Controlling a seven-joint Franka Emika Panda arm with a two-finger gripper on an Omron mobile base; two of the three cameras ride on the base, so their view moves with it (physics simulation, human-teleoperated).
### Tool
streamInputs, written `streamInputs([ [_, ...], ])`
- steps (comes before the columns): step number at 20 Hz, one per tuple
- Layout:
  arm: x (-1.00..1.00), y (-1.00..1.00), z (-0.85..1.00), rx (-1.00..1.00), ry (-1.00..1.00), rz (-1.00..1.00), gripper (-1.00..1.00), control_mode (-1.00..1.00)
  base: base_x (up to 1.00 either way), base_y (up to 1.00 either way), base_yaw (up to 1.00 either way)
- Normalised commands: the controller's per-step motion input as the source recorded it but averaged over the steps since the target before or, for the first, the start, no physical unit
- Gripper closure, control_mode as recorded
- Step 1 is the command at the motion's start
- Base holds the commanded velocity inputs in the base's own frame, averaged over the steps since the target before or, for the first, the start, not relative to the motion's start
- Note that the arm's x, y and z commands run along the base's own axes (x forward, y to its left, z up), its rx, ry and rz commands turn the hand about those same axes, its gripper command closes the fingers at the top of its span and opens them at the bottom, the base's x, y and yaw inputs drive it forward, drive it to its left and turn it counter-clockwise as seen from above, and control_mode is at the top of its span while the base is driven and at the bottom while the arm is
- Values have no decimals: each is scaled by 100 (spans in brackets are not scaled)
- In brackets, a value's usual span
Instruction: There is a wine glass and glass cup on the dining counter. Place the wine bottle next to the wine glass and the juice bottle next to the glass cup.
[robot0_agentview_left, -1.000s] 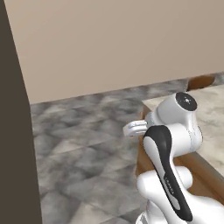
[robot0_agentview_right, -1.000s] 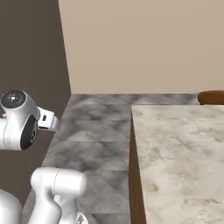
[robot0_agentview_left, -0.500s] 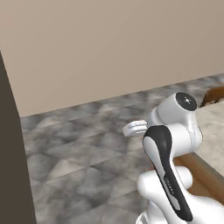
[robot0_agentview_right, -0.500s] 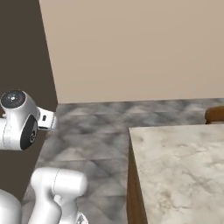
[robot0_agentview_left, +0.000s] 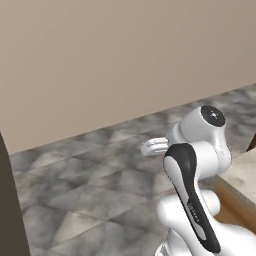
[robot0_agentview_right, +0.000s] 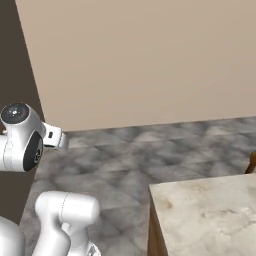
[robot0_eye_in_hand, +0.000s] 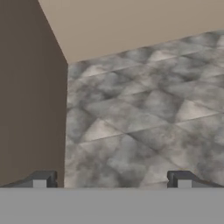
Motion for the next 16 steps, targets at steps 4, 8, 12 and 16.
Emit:
streamInputs([
  [4,0,0,0,0,0,0,-100,100,89,34,-24],
  [8,0,0,0,0,0,0,-100,100,85,35,-29],
  [12,0,0,0,0,0,0,-100,100,74,35,-40],
  [16,0,0,0,0,0,0,-100,100,66,34,-49],
])
